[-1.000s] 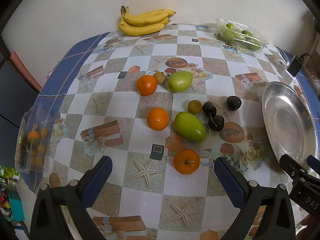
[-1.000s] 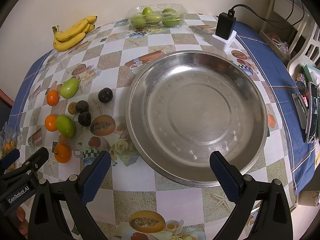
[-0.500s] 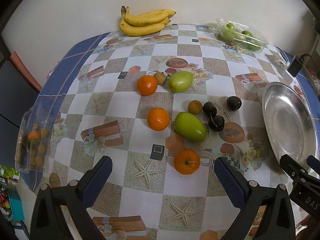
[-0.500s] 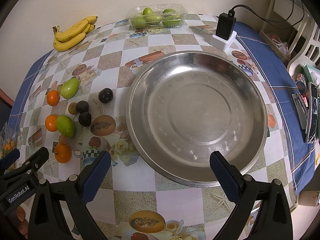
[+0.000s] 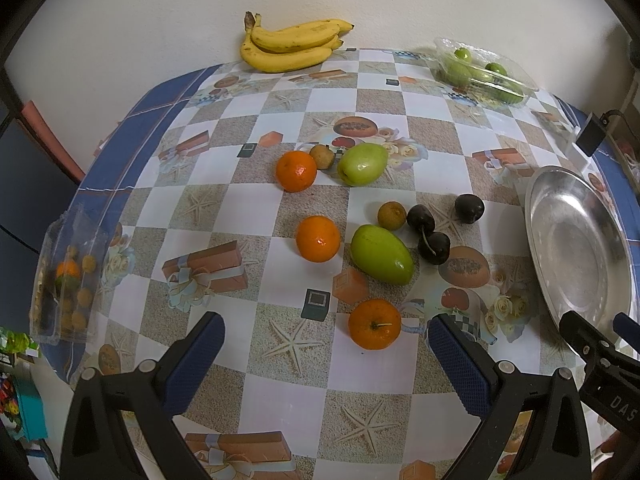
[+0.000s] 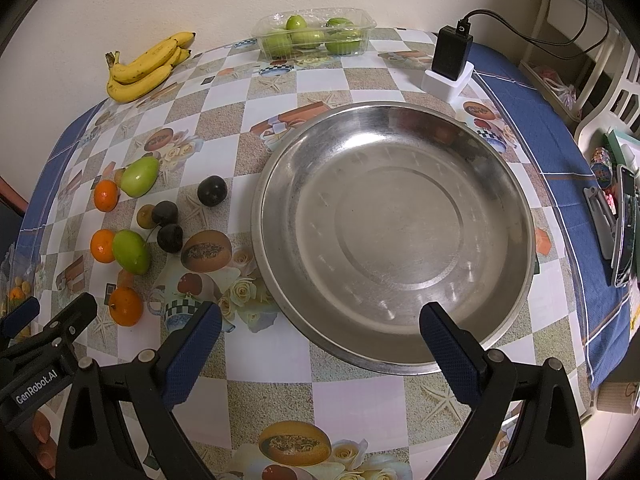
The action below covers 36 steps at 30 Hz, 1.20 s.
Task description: Organize fruits
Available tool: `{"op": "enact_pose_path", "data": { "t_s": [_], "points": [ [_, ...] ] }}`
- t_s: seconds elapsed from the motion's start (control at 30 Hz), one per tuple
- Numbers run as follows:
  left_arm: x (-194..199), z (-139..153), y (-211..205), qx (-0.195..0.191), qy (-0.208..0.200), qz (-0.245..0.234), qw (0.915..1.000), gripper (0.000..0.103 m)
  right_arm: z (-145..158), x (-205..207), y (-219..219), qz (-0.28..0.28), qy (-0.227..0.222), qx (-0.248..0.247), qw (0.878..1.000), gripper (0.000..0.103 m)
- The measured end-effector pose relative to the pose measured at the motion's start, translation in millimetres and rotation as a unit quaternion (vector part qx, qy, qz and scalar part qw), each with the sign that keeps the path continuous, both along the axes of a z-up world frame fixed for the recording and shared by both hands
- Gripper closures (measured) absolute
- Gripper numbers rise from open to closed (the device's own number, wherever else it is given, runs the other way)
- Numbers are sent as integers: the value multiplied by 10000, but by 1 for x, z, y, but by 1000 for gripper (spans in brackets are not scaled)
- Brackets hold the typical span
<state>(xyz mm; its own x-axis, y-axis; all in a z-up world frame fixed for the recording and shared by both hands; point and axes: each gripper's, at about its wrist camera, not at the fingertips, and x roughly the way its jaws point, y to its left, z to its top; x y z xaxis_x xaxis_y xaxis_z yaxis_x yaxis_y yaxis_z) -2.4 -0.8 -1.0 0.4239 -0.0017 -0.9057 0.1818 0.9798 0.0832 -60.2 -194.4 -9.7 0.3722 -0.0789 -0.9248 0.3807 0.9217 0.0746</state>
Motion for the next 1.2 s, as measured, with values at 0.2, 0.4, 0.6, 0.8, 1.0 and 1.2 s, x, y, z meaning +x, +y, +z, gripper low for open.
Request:
{"op": "enact_pose_path", "data": {
  "t_s": [0.2, 0.4, 0.6, 0.8, 1.0, 1.2],
  "points": [
    [3, 2, 1, -42, -4, -4, 10000, 0, 0, 2, -1, 9, 6, 0, 10000, 4],
    [4, 3, 4, -85, -36, 72, 9999, 0, -1, 2, 2, 53, 12, -16, 10000, 4],
    [10, 10, 17, -255, -214, 376, 9987, 0, 5, 4, 3, 101, -184, 86, 9997, 4],
    [20, 11, 36, -205, -486, 789, 9955, 0, 14, 18, 14, 314, -470, 268, 9980, 4],
    [31, 1, 47, -259, -459, 1059, 9930, 0, 19, 39, 37, 650, -570, 431, 9953, 4],
    [42, -13, 60, -526, -188, 1327, 9896, 0, 11, 63, 58, 894, -491, 683, 9924, 4]
  ]
}}
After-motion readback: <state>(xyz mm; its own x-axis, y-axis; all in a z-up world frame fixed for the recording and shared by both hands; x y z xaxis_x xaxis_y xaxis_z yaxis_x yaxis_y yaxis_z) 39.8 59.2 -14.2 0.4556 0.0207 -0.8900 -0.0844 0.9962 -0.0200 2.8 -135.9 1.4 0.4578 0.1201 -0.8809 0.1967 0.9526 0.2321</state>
